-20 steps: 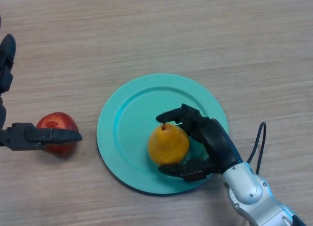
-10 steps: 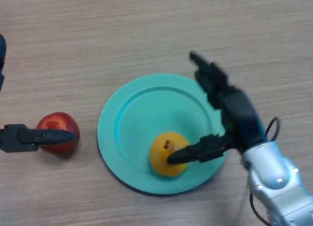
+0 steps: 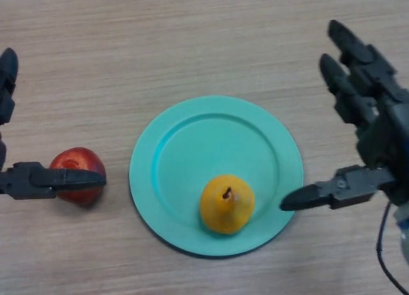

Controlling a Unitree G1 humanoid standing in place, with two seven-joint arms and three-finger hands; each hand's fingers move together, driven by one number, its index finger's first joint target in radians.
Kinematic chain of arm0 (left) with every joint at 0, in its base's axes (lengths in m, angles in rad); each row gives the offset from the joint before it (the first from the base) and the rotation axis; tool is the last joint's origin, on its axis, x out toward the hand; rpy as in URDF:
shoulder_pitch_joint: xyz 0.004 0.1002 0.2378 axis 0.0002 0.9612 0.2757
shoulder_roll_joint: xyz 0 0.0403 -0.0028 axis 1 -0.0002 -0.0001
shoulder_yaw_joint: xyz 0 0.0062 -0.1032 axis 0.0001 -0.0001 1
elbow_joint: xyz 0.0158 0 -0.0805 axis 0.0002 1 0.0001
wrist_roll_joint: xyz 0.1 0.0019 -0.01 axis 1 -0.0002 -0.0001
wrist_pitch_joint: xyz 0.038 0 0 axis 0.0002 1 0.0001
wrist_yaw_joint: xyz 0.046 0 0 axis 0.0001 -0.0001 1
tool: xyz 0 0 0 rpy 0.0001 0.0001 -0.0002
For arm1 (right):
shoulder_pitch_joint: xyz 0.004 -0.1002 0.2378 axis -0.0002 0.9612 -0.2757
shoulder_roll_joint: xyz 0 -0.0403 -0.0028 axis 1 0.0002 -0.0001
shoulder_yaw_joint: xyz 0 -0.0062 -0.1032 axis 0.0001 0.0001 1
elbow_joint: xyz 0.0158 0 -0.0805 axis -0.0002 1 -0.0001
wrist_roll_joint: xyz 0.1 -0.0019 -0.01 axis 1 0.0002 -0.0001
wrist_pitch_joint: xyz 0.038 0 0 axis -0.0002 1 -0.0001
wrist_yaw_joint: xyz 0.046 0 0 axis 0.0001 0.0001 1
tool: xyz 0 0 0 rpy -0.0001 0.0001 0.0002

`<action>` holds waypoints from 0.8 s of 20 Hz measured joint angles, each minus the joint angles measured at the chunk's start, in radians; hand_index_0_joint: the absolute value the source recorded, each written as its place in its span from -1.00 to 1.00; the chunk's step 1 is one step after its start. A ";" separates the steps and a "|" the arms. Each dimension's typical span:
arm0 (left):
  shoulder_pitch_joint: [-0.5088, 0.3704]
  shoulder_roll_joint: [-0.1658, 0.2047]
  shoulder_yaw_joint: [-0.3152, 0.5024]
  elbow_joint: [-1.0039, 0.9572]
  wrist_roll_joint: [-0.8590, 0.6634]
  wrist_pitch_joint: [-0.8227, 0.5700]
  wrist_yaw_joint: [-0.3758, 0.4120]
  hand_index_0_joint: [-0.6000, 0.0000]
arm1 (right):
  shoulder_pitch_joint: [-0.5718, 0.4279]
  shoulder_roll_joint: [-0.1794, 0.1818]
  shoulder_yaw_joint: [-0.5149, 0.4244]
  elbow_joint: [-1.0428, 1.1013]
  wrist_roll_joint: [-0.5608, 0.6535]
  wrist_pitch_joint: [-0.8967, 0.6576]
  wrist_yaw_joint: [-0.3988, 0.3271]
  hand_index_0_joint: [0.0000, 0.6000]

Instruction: Pick up the yellow pear and place it on the plate

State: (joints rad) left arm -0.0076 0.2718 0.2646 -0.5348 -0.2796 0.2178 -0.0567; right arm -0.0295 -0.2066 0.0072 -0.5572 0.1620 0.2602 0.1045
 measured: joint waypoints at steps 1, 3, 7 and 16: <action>0.000 -0.001 -0.006 -0.004 -0.002 0.009 -0.001 1.00 | 0.011 -0.005 -0.014 -0.012 0.000 0.013 0.002 -1.00; 0.003 -0.016 -0.017 -0.004 -0.003 0.021 -0.013 1.00 | 0.031 -0.006 -0.050 -0.036 0.000 0.022 0.007 -1.00; 0.016 -0.017 -0.017 -0.040 -0.042 0.077 -0.032 1.00 | 0.036 -0.009 -0.055 -0.059 -0.001 0.050 0.026 -1.00; 0.020 -0.016 -0.015 -0.041 -0.045 0.114 -0.055 1.00 | 0.040 -0.009 -0.054 -0.095 -0.022 0.083 0.032 -1.00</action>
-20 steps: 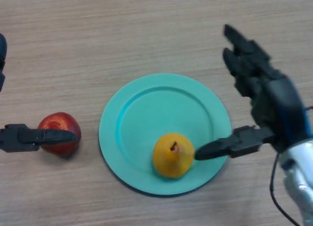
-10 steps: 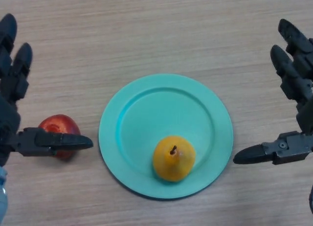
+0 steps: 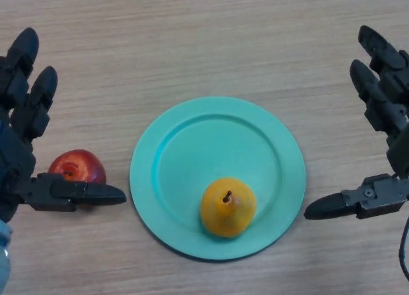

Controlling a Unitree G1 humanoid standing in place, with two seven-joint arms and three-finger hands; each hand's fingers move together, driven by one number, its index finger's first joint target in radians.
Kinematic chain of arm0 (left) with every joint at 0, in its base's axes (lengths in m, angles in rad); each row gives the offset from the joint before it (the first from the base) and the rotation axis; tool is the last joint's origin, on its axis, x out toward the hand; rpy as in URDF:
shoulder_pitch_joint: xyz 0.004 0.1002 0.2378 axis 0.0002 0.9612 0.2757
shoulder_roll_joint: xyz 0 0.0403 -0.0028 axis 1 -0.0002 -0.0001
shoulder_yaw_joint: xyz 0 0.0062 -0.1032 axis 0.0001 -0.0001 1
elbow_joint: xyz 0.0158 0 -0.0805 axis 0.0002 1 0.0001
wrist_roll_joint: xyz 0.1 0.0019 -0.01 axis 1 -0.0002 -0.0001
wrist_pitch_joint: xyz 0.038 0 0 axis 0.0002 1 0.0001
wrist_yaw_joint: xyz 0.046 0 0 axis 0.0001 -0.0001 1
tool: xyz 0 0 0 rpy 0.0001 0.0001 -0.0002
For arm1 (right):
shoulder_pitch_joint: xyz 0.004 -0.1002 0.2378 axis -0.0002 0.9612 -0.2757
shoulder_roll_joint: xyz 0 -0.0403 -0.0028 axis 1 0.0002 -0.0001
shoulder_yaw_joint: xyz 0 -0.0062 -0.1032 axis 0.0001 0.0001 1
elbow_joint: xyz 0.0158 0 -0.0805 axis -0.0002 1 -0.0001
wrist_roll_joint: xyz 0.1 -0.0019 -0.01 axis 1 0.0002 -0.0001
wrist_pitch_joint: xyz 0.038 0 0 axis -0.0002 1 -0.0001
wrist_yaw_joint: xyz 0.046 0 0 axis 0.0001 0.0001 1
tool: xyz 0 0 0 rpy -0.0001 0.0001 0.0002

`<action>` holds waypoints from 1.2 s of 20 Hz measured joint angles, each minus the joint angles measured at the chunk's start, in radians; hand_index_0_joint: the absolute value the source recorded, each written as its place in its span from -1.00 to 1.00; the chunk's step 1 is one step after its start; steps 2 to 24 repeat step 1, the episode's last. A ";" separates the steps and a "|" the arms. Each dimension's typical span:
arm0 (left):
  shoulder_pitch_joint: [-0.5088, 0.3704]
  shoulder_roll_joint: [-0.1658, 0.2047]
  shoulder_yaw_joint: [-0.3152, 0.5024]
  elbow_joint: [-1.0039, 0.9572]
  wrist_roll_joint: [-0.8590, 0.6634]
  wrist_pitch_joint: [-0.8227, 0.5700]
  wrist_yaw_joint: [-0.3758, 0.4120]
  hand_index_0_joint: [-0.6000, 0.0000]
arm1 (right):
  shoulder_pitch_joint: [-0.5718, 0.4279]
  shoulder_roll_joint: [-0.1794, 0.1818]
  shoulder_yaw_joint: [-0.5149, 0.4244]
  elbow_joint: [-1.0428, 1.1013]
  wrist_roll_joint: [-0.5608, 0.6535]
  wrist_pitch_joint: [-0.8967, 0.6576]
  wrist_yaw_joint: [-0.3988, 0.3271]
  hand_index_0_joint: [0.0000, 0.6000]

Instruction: Pick up the yellow pear and place it on the plate

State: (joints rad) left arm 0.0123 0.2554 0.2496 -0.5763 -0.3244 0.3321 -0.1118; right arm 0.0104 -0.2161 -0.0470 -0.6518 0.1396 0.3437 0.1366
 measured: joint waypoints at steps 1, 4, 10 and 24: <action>0.005 0.000 0.001 0.000 0.000 0.001 -0.001 1.00 | 0.006 0.000 0.000 0.000 0.000 0.000 0.000 -1.00; 0.005 0.000 0.001 0.000 0.000 0.001 -0.001 1.00 | 0.006 0.000 0.000 0.000 0.000 0.000 0.000 -1.00; 0.005 0.000 0.001 0.000 0.000 0.001 -0.001 1.00 | 0.006 0.000 0.000 0.000 0.000 0.000 0.000 -1.00; 0.005 0.000 0.001 0.000 0.000 0.001 -0.001 1.00 | 0.006 0.000 0.000 0.000 0.000 0.000 0.000 -1.00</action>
